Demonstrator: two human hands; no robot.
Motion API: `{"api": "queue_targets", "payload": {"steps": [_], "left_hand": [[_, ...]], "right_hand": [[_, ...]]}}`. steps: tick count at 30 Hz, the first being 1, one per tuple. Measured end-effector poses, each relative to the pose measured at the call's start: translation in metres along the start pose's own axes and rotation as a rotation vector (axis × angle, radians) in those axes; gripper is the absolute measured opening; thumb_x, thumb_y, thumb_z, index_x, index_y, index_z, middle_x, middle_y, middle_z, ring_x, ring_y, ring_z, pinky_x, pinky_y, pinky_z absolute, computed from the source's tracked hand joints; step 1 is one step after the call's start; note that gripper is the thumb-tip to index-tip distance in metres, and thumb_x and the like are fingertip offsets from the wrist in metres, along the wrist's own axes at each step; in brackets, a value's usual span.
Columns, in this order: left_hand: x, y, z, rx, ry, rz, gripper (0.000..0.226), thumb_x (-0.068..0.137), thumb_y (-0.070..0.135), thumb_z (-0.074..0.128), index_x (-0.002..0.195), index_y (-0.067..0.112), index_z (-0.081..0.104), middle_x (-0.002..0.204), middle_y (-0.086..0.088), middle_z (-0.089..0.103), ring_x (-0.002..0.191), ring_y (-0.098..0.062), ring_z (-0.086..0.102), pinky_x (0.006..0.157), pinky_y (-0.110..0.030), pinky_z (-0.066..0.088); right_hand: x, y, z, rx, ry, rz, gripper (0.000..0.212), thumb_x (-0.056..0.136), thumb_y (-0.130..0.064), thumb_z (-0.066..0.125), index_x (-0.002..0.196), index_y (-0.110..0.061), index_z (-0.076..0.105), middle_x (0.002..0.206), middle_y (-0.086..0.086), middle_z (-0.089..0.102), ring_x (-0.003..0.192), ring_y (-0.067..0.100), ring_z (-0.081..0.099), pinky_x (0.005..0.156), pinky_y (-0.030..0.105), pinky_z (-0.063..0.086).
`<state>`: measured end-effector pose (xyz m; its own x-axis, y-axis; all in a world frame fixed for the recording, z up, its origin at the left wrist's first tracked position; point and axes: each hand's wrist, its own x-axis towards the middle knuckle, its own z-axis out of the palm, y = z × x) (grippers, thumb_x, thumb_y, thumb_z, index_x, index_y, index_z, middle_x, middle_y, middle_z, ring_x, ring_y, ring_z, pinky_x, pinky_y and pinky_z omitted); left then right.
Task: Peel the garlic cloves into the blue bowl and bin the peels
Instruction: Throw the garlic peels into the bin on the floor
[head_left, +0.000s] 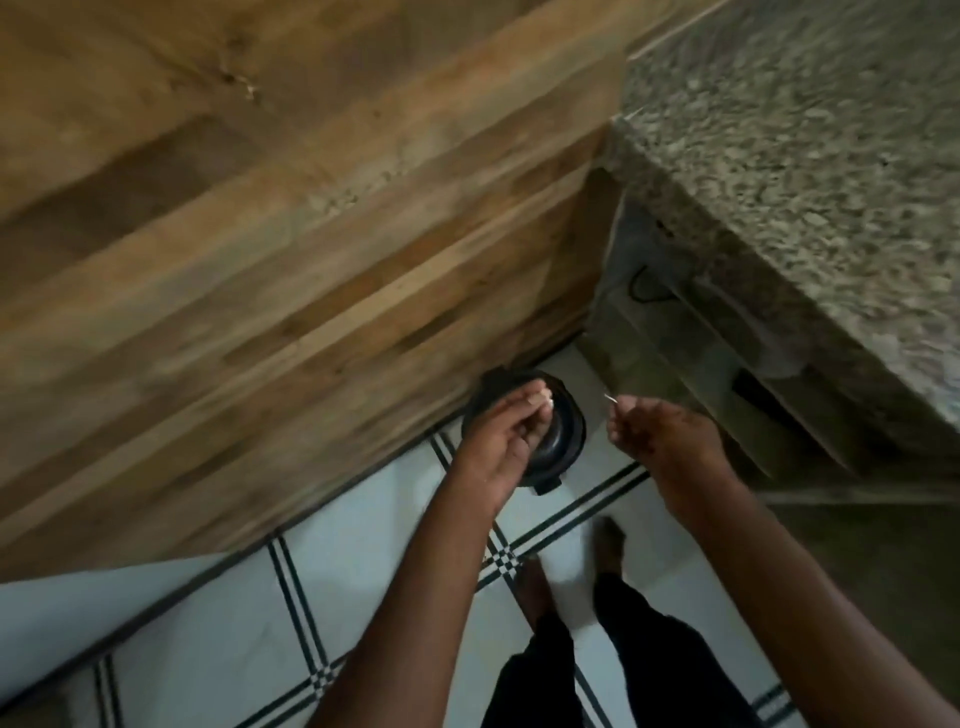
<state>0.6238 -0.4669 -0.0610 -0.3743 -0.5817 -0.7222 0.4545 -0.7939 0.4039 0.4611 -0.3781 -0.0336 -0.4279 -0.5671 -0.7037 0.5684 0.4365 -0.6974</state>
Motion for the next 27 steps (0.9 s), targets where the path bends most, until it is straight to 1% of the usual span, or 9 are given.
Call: {"api": "queue_targets", "payload": {"steps": [6,11,13,16,18,20,21,24,27], "left_hand": [[0.041,0.038,-0.053,-0.116,0.069,0.012,0.015,0.093,-0.012,0.059,0.101,-0.005,0.071,0.092,-0.017,0.074,0.085,-0.019,0.074,0.069,-0.021,0.060],[0.064,0.045,-0.075,-0.014,0.109,0.018,0.016,0.092,-0.014,0.060,0.097,-0.004,0.072,0.092,-0.015,0.076,0.086,-0.019,0.075,0.073,-0.023,0.061],[0.079,0.042,-0.082,0.071,0.135,0.015,0.018,0.092,-0.014,0.061,0.097,-0.002,0.073,0.092,-0.013,0.077,0.090,-0.019,0.074,0.075,-0.023,0.061],[0.111,0.027,-0.095,0.145,0.179,-0.019,0.019,0.092,-0.014,0.061,0.094,0.000,0.074,0.090,-0.010,0.078,0.092,-0.019,0.072,0.074,-0.022,0.060],[0.136,0.014,-0.104,0.162,0.208,-0.059,0.019,0.094,-0.013,0.059,0.092,0.000,0.073,0.083,-0.007,0.078,0.086,-0.017,0.071,0.072,-0.022,0.061],[0.166,-0.002,-0.116,0.184,0.234,-0.080,0.021,0.097,-0.011,0.056,0.091,0.001,0.071,0.075,-0.003,0.077,0.083,-0.015,0.069,0.072,-0.020,0.061],[0.183,-0.010,-0.121,0.213,0.246,-0.093,0.021,0.097,-0.011,0.054,0.091,0.002,0.070,0.073,-0.001,0.077,0.084,-0.015,0.067,0.072,-0.020,0.060],[0.237,-0.031,-0.137,0.285,0.299,-0.121,0.022,0.097,-0.011,0.057,0.092,0.007,0.067,0.079,-0.004,0.072,0.081,-0.016,0.063,0.074,-0.024,0.058],[0.298,-0.054,-0.169,0.541,0.365,-0.091,0.018,0.095,-0.005,0.065,0.086,0.010,0.069,0.083,-0.003,0.068,0.078,-0.016,0.064,0.094,-0.039,0.057]], "right_hand": [[0.025,0.023,0.033,-0.101,0.046,0.146,0.006,0.097,-0.004,0.063,0.093,-0.002,0.067,0.085,0.014,0.070,0.079,0.023,0.066,0.084,0.036,0.058],[0.064,0.046,0.066,-0.203,-0.007,0.187,0.010,0.096,-0.004,0.065,0.087,-0.003,0.068,0.086,0.020,0.069,0.082,0.028,0.066,0.096,0.044,0.056],[0.089,0.055,0.078,-0.213,-0.001,0.200,0.007,0.095,-0.003,0.066,0.091,0.001,0.069,0.092,0.027,0.069,0.081,0.029,0.067,0.089,0.041,0.058],[0.135,0.075,0.087,-0.238,0.056,0.282,0.008,0.094,0.000,0.066,0.088,0.005,0.067,0.087,0.023,0.068,0.076,0.025,0.066,0.079,0.031,0.057],[0.168,0.096,0.084,-0.302,0.072,0.306,0.017,0.092,0.004,0.066,0.076,0.006,0.063,0.083,0.026,0.063,0.068,0.027,0.062,0.071,0.032,0.054],[0.204,0.122,0.077,-0.354,0.131,0.289,0.013,0.089,0.009,0.068,0.077,0.010,0.062,0.078,0.026,0.061,0.056,0.025,0.060,0.059,0.035,0.053],[0.220,0.132,0.075,-0.375,0.165,0.304,0.012,0.088,0.008,0.071,0.079,0.011,0.063,0.075,0.025,0.062,0.053,0.026,0.060,0.060,0.037,0.054],[0.279,0.168,0.071,-0.421,0.207,0.331,0.023,0.083,-0.001,0.080,0.069,0.004,0.062,0.074,0.022,0.068,0.065,0.029,0.064,0.079,0.045,0.060],[0.329,0.198,0.066,-0.405,0.180,0.379,0.024,0.084,-0.008,0.079,0.083,0.002,0.058,0.082,0.021,0.068,0.069,0.027,0.066,0.067,0.039,0.063]]}}
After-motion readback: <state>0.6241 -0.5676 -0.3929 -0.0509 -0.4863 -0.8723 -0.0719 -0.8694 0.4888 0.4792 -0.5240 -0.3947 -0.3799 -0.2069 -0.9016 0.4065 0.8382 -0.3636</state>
